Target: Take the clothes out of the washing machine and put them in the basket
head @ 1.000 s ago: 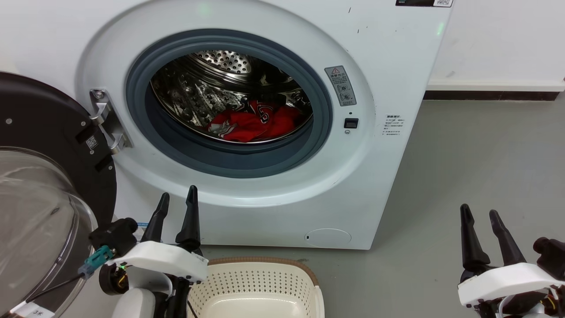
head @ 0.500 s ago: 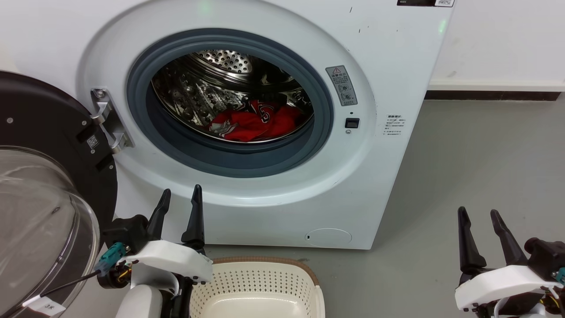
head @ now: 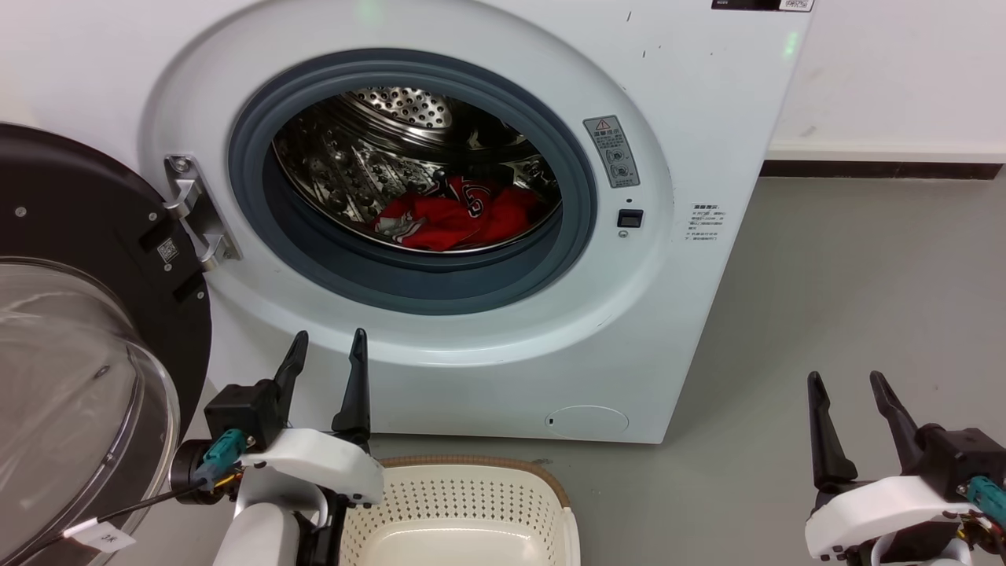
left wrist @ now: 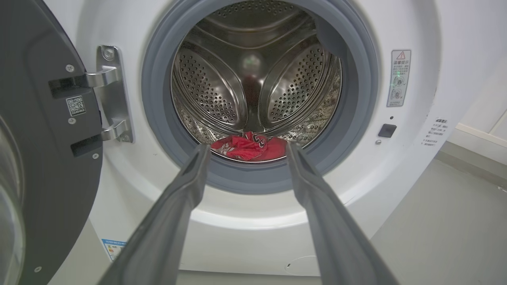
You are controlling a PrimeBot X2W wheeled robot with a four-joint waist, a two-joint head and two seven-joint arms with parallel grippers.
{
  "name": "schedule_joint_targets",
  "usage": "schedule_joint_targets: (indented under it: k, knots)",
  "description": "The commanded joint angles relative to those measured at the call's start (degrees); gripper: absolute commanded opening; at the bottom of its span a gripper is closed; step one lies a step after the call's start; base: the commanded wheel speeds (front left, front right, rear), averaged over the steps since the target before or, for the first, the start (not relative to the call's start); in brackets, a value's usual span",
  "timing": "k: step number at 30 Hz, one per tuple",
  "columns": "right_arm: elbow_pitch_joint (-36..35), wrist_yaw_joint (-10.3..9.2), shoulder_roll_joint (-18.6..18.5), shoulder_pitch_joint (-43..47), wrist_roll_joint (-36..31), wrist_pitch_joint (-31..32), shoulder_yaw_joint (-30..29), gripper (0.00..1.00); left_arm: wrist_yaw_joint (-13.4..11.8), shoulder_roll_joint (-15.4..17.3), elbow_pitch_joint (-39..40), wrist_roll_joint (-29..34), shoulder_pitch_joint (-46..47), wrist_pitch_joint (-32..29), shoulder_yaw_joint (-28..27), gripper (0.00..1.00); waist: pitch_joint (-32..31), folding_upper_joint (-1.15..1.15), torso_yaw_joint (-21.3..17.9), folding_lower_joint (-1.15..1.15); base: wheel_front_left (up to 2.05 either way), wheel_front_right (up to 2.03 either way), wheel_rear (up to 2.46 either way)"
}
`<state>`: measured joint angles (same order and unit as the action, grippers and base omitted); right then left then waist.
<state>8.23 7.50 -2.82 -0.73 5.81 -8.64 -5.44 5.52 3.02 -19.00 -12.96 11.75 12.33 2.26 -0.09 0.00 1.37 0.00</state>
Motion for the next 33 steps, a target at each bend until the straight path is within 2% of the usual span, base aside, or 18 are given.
schedule_joint_targets:
  k: [1, 16, 33]
  knots:
    - [-0.32, -0.01, -0.12, 0.48, -1.43, -0.48, 0.01, 1.00, -0.21, 0.24, -0.05, 1.48, 0.97, 0.56, 0.19, 1.00, 0.02, 0.00, 0.04, 0.00, 0.00, 0.00, 0.00]
    - [0.17, -0.02, -0.10, 0.97, -7.92, -2.08, -0.25, 1.00, -0.86, 0.14, -1.52, 7.56, 1.12, 2.34, -0.12, 1.00, 0.13, 0.00, 0.24, 0.00, 0.00, 0.00, 0.00]
    - [1.19, -0.02, -0.10, 0.42, -8.25, -3.10, -0.41, 1.00, -0.70, -0.05, -2.55, 8.79, 1.44, 3.01, -0.61, 1.00, 0.26, 0.00, 0.47, 0.00, 0.00, 0.00, 0.00]
